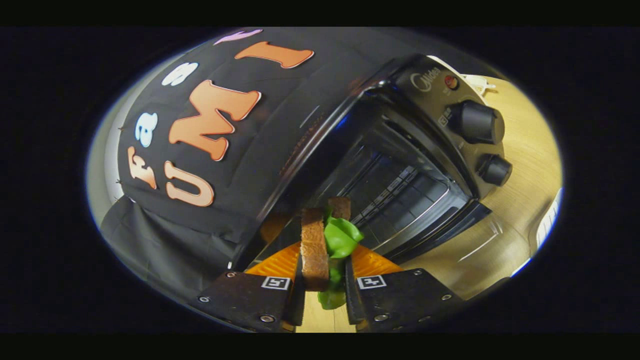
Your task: Open the toaster oven, put the food inside, and close the toaster oven door.
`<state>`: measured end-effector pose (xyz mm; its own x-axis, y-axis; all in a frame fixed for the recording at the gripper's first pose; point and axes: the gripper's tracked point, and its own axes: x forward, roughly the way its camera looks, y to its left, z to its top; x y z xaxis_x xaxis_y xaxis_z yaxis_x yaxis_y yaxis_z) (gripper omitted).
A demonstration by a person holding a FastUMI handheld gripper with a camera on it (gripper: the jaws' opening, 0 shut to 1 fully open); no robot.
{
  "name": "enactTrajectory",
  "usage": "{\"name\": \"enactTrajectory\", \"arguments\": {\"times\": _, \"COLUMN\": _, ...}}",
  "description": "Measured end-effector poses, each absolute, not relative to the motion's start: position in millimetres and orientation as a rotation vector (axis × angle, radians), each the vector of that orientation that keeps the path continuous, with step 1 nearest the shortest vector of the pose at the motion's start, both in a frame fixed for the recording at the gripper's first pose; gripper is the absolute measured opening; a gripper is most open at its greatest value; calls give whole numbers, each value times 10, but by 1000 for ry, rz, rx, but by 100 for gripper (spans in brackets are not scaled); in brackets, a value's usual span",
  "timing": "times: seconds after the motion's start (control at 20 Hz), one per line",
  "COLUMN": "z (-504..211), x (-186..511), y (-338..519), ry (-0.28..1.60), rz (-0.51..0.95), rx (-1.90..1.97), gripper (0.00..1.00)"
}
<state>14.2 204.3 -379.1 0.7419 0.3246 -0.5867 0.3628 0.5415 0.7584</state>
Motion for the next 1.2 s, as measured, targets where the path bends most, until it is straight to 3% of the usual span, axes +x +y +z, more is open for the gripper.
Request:
{"name": "enactTrajectory", "arguments": {"times": 0.55, "z": -4035, "x": 382, "y": 2059, "ry": 730, "rz": -201, "rx": 998, "gripper": 38}}
{"name": "enactTrajectory", "arguments": {"times": 0.8, "z": -3977, "x": 229, "y": 2014, "ry": 765, "rz": -223, "rx": 809, "gripper": 62}}
{"name": "enactTrajectory", "arguments": {"times": 1.05, "z": -3880, "x": -92, "y": 1968, "ry": 888, "rz": -184, "rx": 633, "gripper": 96}}
{"name": "enactTrajectory", "arguments": {"times": 1.2, "z": -3765, "x": -194, "y": 1902, "ry": 898, "rz": -139, "rx": 577, "gripper": 97}}
